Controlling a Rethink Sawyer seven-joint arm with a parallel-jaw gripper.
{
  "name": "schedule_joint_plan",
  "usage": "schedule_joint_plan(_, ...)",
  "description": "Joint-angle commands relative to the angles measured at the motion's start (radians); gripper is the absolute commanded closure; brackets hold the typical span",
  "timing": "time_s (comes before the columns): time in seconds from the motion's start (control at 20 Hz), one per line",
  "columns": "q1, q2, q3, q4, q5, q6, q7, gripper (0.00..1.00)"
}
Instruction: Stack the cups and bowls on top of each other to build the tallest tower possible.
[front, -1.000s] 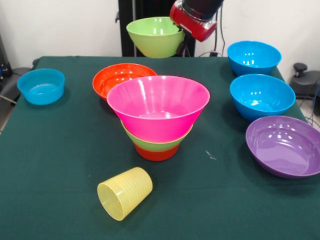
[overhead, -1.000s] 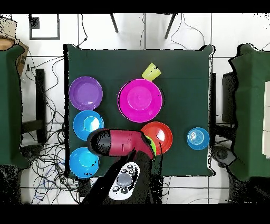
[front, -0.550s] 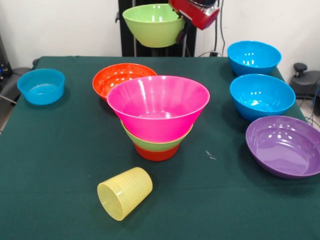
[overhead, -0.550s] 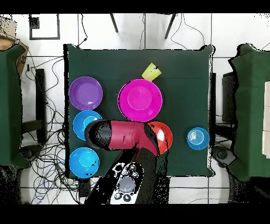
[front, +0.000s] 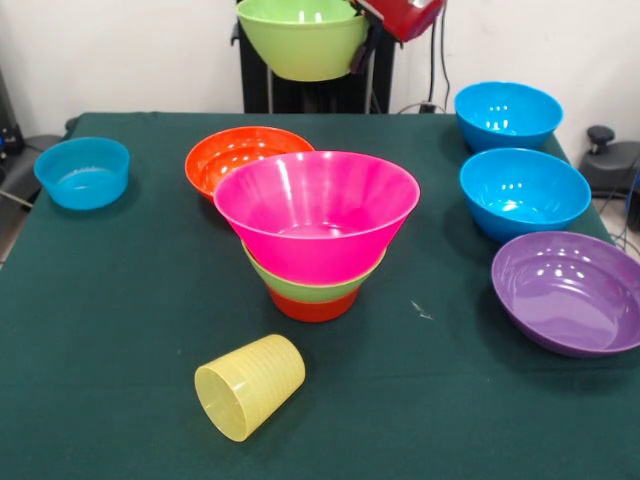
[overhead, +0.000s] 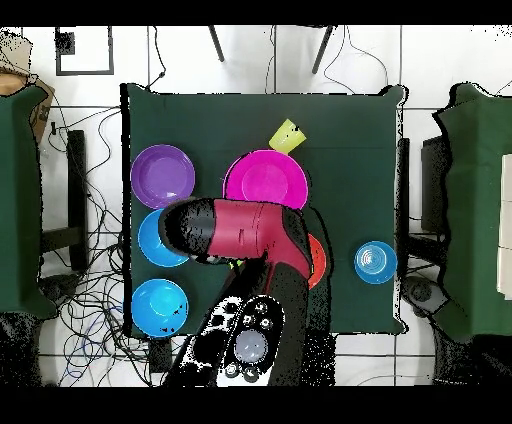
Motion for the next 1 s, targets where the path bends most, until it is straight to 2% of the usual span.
schedule_joint_plan(0.05,-0.027,0.050,0.131,-0.137,-0.065,0.110,-0.120,1.00)
schedule_joint_plan(0.55,-0.072,0.114,0.184,-0.225,-0.042,0.120,-0.108,1.00)
schedule_joint_plan(1.0,-0.072,0.162,0.191,-0.267,-0.044,0.102,-0.070,1.00)
